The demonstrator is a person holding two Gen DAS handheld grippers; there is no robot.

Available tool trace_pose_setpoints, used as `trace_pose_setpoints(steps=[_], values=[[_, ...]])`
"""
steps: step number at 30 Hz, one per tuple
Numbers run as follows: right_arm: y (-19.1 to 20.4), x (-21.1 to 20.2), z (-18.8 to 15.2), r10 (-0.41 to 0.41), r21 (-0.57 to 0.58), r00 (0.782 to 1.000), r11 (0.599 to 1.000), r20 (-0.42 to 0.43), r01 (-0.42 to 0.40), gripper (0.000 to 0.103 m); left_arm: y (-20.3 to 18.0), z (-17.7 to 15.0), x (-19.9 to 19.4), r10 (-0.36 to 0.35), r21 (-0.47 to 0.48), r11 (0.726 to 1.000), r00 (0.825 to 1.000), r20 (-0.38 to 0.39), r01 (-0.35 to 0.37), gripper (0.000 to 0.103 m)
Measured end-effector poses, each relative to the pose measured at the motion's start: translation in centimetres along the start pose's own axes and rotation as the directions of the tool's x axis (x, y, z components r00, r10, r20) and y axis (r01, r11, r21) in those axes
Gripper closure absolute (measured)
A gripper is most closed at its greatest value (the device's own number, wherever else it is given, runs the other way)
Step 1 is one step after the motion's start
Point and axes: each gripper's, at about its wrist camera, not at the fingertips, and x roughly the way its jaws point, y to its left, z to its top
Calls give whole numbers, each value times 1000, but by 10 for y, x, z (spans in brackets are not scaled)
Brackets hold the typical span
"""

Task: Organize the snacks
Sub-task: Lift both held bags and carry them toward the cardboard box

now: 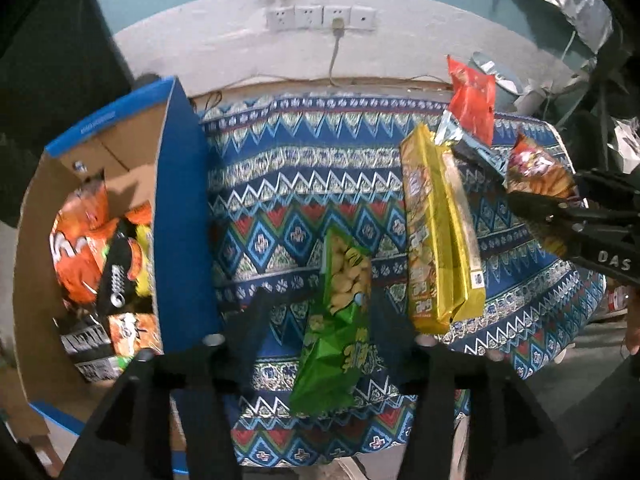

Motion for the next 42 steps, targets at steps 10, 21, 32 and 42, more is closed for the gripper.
trace_pose_setpoints(steps=[10,21,32,42], values=[[-8,1,-3,4,12,1000,1000,-4,-4,59,-28,-5,36,54,107,993,996,-66,-47,30],[-14,-3,-4,10,34,1000,999,3,-10,59,-35,-13,71,132,161,980,985,-107,-114,31],[-12,-6,-3,10,37,1000,999,9,-10,59,-33,-16,68,99,149,985,991,-85,-85,68],[-3,-10,3,9,22,1000,1000,19,-9,59,-35,-8,24,105,142,984,994,19,-107,69]])
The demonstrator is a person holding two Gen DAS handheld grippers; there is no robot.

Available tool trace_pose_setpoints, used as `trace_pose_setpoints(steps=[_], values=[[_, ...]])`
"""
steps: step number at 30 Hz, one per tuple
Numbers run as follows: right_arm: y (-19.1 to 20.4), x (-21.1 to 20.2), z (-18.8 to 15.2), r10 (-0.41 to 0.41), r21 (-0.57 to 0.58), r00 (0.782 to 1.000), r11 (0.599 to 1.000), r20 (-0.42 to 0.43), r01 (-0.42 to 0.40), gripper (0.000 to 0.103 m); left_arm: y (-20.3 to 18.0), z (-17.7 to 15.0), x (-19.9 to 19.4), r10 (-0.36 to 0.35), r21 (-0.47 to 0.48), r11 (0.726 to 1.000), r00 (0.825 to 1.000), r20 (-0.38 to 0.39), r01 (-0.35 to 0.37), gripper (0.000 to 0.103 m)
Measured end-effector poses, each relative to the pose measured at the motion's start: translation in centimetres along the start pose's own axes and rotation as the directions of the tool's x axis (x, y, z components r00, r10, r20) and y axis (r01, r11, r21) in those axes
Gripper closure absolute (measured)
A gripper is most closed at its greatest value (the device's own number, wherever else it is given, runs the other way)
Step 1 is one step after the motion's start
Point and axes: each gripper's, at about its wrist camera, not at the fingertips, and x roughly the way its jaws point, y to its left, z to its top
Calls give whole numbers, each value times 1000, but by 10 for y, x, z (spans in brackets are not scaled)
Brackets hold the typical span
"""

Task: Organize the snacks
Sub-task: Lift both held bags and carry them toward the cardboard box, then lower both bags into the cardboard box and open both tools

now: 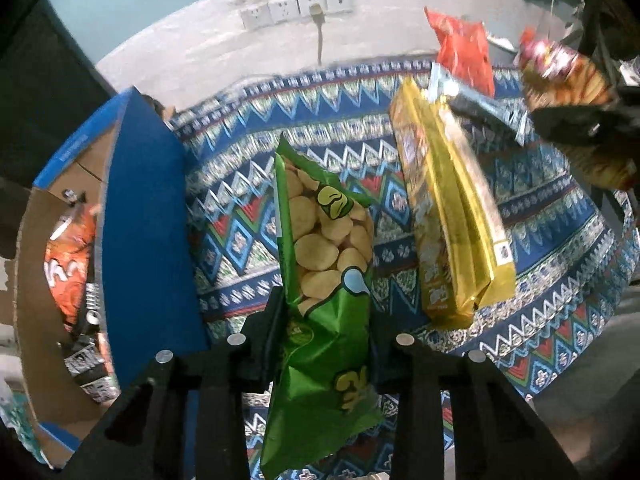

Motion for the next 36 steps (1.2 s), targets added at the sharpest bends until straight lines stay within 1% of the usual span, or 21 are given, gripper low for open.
trace_pose_setpoints(steps=[7,16,23,36], values=[[15,-8,8,11,-26,1000,1000,24,-10,59,16,7,-32,30,-23,999,996,89,-28,69],[40,-22,19,44,-59,997,997,59,-40,59,41,7,-65,54,-60,997,986,160,-45,69],[67,-27,29,71,-101,995,993,70,-64,59,61,0,-84,87,-87,994,976,199,-71,69],[131,-30,54,120,-185,989,977,84,-103,59,119,-23,-108,117,-198,978,967,227,-72,69]])
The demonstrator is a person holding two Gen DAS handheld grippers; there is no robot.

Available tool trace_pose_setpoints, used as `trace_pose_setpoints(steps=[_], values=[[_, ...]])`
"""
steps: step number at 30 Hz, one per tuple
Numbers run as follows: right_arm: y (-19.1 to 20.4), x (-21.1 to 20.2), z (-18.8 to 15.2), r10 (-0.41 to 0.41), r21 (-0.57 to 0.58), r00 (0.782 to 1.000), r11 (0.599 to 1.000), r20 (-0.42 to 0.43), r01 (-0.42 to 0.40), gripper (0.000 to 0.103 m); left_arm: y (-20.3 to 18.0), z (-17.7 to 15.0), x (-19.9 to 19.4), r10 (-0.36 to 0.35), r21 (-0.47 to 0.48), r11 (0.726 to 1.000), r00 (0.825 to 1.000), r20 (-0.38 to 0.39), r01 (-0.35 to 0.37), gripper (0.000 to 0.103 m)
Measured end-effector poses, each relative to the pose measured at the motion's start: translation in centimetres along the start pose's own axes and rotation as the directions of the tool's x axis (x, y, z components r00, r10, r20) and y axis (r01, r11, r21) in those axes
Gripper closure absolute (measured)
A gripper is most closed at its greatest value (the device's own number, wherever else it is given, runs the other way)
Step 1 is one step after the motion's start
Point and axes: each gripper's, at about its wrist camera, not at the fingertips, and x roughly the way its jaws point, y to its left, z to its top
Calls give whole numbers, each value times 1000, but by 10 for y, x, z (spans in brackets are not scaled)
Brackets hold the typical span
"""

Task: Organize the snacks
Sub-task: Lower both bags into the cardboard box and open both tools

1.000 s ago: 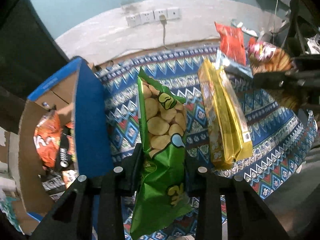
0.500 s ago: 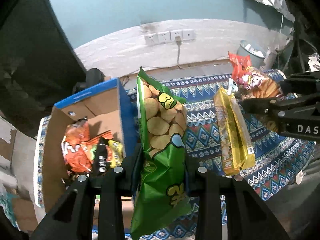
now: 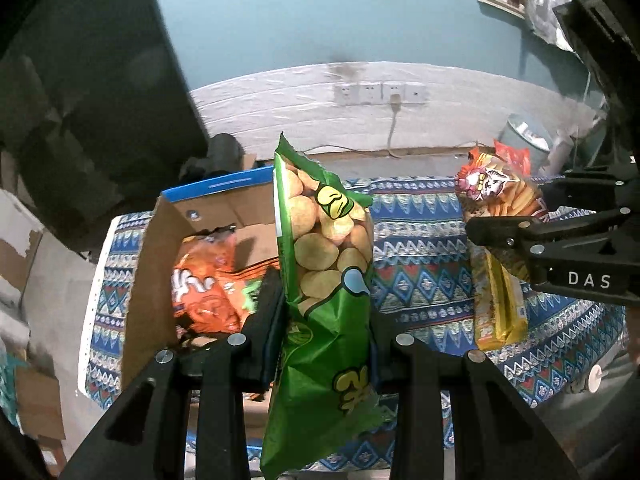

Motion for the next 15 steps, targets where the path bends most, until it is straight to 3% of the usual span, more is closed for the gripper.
trace_pose_setpoints(steps=[15], values=[[72,27,41,52,-77,999,996,-8,-52,59,74,-13,7,88,-125,988,996,-21,-90,69]])
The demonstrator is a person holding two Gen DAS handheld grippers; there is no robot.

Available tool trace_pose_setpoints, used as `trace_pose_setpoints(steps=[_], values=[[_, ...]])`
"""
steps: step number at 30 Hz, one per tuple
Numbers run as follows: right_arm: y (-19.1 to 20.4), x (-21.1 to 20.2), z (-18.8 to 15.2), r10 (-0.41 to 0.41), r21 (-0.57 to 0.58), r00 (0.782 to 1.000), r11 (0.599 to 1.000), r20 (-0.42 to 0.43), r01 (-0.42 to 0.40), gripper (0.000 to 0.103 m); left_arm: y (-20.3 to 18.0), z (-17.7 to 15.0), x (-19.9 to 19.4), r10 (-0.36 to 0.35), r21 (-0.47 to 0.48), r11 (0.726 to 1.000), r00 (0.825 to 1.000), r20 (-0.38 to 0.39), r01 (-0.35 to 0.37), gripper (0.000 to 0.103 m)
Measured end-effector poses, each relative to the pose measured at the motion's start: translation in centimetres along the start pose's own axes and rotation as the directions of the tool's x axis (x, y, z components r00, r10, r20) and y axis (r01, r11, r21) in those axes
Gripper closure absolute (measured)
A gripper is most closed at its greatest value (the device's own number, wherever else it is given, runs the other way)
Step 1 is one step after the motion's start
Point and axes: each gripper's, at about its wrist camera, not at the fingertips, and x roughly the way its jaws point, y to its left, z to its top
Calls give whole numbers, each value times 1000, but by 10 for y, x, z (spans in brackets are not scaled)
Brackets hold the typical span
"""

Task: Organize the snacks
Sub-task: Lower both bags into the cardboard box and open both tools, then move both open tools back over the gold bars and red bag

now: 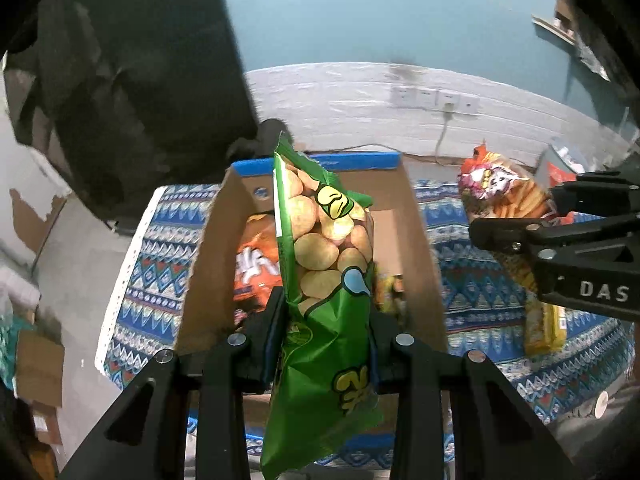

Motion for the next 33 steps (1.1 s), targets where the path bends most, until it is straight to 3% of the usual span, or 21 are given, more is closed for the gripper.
trace_pose_setpoints(steps=[9,18,20,22,29,33], values=[[30,32,16,41,-25,998,999,-42,-42,59,38,-9,27,49,-75,996,996,-69,-55,69],[48,49,18,91,-46,992,994,-85,-95,55,44,-16,39,59,-93,993,990,-130,-71,67],[48,49,17,91,-52,992,994,-85,-95,44,44,-17,40,67,-88,993,988,-138,-80,53],[45,47,16,84,-49,994,995,-75,-88,41,45,-17,40,80,-89,992,988,-132,-92,42],[22,31,8,62,-19,997,998,-46,-63,31,39,-15,37,60,-98,993,990,-130,-73,37],[6,21,-1,34,-22,999,999,-34,-35,30,27,-12,32,51,-75,995,992,-117,-60,37]])
